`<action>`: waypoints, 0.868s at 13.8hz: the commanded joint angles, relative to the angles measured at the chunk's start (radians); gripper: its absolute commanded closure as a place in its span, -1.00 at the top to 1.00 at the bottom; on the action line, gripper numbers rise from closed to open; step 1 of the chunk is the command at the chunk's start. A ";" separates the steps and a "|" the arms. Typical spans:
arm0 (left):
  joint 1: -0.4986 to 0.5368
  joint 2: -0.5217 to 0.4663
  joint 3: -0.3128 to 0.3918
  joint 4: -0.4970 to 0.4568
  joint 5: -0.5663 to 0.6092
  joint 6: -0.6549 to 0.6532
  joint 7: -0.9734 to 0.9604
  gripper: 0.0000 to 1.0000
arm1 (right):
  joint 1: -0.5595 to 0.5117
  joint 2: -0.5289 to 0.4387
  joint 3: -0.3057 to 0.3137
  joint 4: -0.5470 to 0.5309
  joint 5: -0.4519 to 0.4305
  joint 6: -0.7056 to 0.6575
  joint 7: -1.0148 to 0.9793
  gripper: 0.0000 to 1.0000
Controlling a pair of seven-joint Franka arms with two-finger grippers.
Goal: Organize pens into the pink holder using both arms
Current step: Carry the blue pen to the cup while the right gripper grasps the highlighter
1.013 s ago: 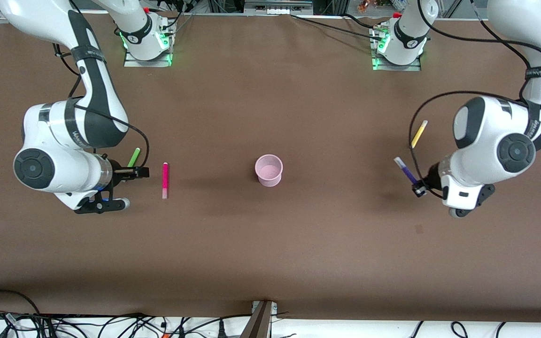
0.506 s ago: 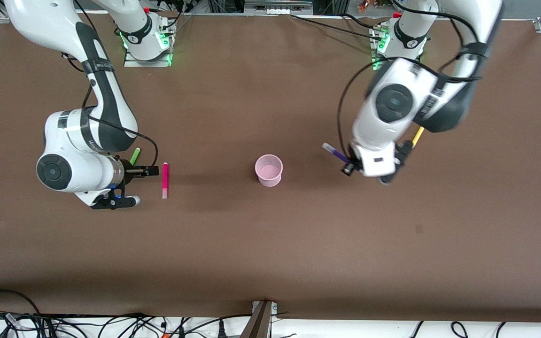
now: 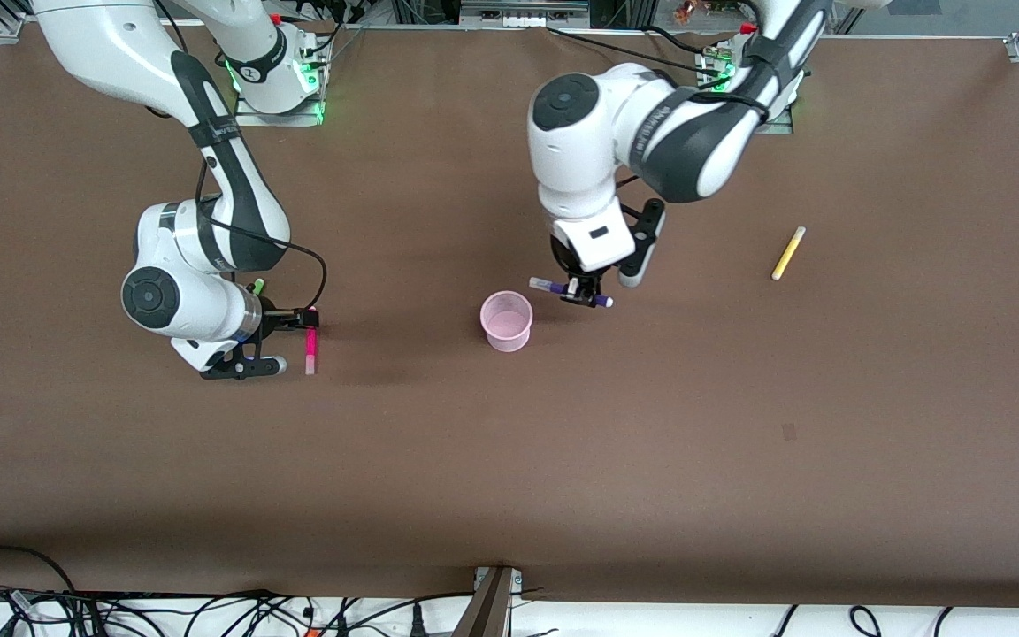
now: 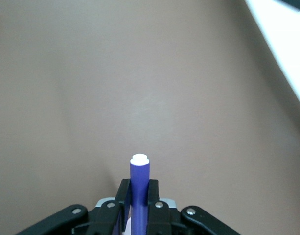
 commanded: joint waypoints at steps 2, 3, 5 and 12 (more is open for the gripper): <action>-0.104 0.072 0.022 0.063 0.203 -0.032 -0.136 -1.00 | -0.003 0.000 0.003 -0.059 0.018 0.067 -0.013 0.86; -0.119 0.092 0.022 0.066 0.250 -0.032 -0.166 -1.00 | -0.003 0.006 0.003 -0.069 0.018 0.081 -0.013 0.82; -0.136 0.135 0.022 0.091 0.347 -0.032 -0.212 -1.00 | -0.001 0.027 0.005 -0.084 0.018 0.116 -0.010 0.74; -0.213 0.215 0.031 0.112 0.574 -0.034 -0.215 -1.00 | 0.000 0.041 0.011 -0.165 0.018 0.258 -0.002 0.51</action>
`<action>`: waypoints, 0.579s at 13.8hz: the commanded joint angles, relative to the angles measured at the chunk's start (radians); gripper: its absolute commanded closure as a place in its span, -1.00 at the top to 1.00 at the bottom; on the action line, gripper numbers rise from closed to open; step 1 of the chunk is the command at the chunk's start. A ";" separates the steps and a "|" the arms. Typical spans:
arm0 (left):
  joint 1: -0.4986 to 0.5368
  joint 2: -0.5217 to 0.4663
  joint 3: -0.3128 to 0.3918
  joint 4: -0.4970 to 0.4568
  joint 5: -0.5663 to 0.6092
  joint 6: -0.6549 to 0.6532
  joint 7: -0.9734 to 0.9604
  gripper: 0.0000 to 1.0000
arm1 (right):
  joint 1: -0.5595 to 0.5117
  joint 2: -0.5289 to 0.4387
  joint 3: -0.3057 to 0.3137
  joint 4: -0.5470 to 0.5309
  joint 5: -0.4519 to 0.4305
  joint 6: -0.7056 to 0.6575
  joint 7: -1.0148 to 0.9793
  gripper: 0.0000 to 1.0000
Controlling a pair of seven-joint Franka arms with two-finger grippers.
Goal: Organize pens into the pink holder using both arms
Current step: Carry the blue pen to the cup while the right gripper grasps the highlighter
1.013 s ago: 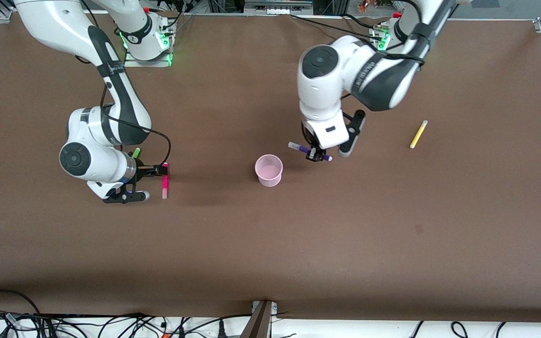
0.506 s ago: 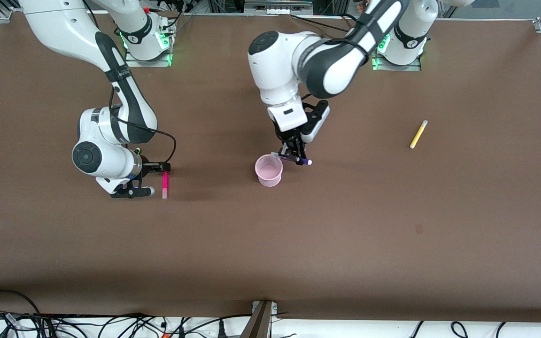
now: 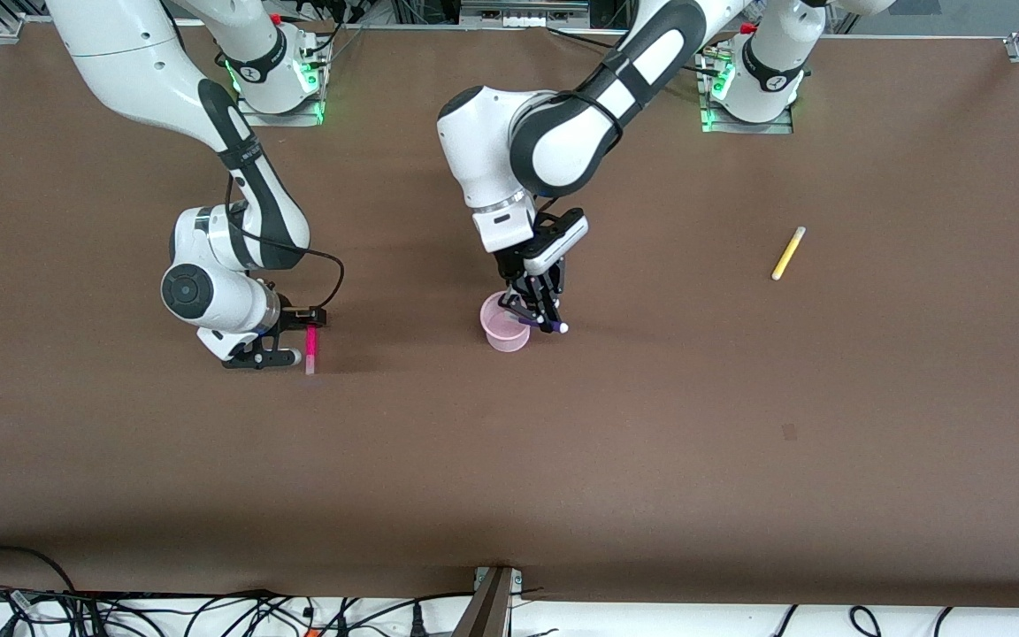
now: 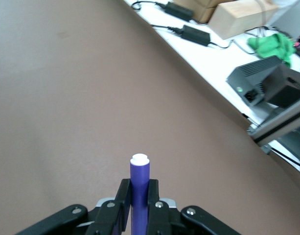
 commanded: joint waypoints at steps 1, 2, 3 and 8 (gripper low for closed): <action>-0.051 0.030 0.018 0.038 0.074 -0.017 -0.023 -1.00 | 0.000 -0.014 0.006 -0.027 0.019 0.030 -0.001 0.50; -0.051 0.035 0.018 0.037 0.091 -0.017 -0.023 -1.00 | 0.000 -0.021 0.006 -0.033 0.030 0.029 -0.001 0.51; -0.052 0.039 0.018 0.037 0.105 -0.017 -0.021 -1.00 | 0.000 -0.026 0.009 -0.036 0.040 0.027 -0.001 0.55; -0.080 0.067 0.032 0.034 0.117 -0.053 -0.021 -1.00 | 0.000 -0.021 0.012 -0.054 0.045 0.047 0.001 0.57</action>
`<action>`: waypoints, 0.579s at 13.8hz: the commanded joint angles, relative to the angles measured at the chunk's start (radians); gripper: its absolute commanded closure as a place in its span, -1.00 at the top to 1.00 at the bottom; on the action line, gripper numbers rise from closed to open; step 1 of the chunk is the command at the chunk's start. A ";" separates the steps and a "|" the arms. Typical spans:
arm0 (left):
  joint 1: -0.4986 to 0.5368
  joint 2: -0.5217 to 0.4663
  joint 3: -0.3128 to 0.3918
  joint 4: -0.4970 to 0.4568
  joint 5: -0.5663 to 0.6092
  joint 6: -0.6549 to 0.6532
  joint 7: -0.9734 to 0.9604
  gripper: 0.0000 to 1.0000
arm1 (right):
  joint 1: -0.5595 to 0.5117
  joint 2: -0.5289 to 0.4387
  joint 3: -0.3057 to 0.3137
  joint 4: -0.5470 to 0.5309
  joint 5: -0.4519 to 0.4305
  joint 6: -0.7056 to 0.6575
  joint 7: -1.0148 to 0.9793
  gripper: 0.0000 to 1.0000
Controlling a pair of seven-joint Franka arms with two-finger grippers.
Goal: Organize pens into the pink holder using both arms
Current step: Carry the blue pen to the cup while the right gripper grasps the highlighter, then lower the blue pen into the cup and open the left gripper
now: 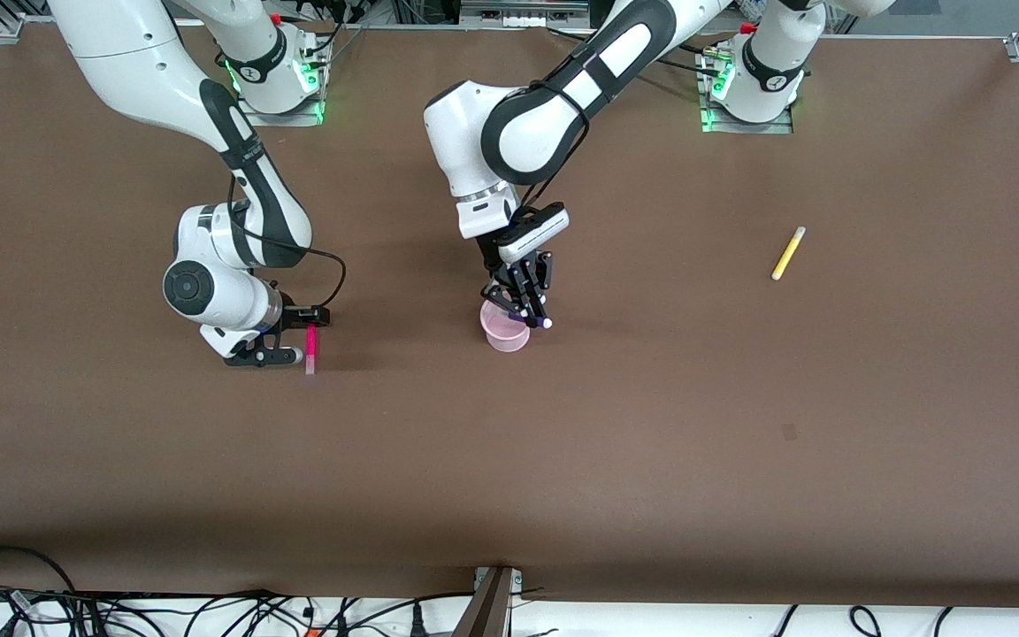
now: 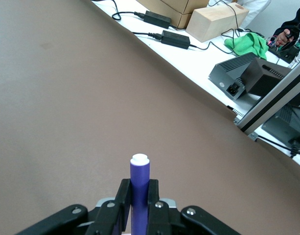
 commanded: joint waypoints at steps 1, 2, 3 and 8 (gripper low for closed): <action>-0.033 0.034 0.025 0.032 0.052 -0.030 -0.021 -1.00 | 0.000 -0.022 0.009 -0.053 0.019 0.052 0.000 0.51; -0.033 0.037 0.025 0.030 0.054 -0.030 -0.021 -1.00 | 0.000 -0.022 0.022 -0.057 0.019 0.060 0.000 0.35; -0.033 0.040 0.025 0.032 0.054 -0.028 -0.020 -1.00 | 0.000 -0.024 0.030 -0.057 0.020 0.060 0.001 0.13; -0.033 0.037 0.029 0.033 0.054 -0.033 -0.016 0.15 | 0.000 -0.024 0.042 -0.064 0.060 0.068 0.004 0.52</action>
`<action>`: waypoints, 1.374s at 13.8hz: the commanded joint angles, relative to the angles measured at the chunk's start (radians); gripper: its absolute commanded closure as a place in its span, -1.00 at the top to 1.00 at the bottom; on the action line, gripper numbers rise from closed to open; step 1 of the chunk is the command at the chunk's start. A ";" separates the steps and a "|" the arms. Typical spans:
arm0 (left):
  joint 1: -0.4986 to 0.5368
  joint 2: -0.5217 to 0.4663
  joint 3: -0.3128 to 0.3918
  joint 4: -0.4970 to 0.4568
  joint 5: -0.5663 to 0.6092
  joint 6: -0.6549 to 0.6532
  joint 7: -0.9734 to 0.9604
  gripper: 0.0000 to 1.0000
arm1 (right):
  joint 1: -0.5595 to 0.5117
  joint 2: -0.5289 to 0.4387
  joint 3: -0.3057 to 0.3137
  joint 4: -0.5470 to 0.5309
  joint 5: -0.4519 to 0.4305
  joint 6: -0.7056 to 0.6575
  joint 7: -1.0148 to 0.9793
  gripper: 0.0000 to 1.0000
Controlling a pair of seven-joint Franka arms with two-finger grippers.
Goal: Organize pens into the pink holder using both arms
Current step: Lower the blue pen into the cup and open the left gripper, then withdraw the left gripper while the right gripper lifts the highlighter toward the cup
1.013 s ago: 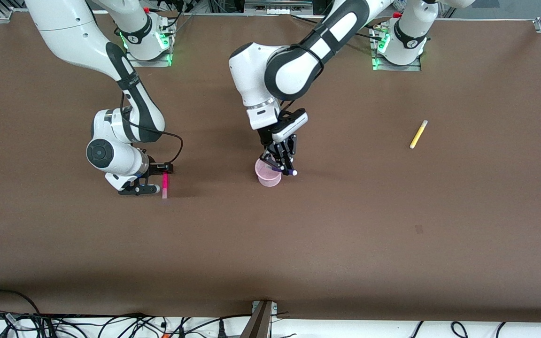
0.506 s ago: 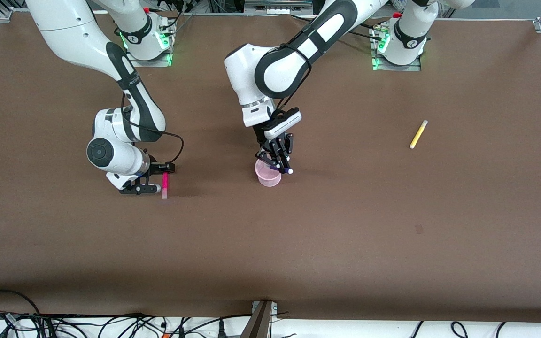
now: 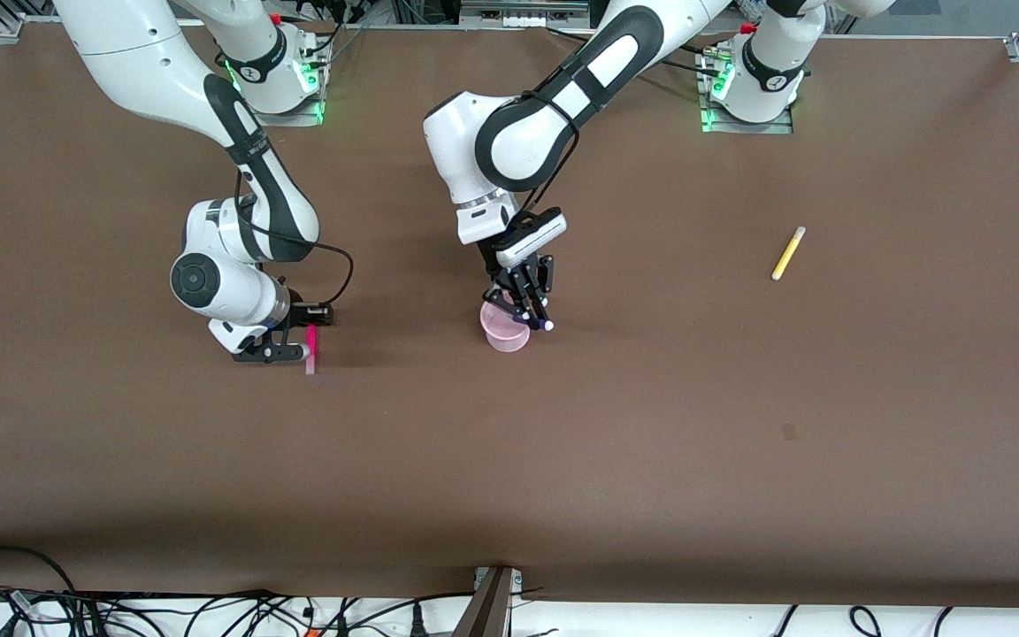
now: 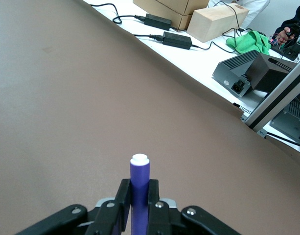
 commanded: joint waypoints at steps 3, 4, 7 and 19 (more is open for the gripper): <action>-0.017 0.009 0.014 0.029 0.032 -0.031 -0.011 0.74 | 0.000 -0.014 0.011 -0.046 0.024 0.027 0.001 -0.10; -0.016 0.003 0.014 0.031 0.032 -0.042 -0.003 0.85 | 0.000 -0.014 0.011 -0.047 0.024 0.027 0.001 -0.25; 0.045 -0.072 0.008 0.051 -0.062 -0.042 0.128 0.95 | -0.002 -0.022 0.011 -0.047 0.024 0.024 0.001 -0.61; 0.567 -0.449 0.000 0.051 -1.003 -0.264 1.612 1.00 | 0.009 -0.062 0.014 0.319 0.194 -0.562 0.162 -1.00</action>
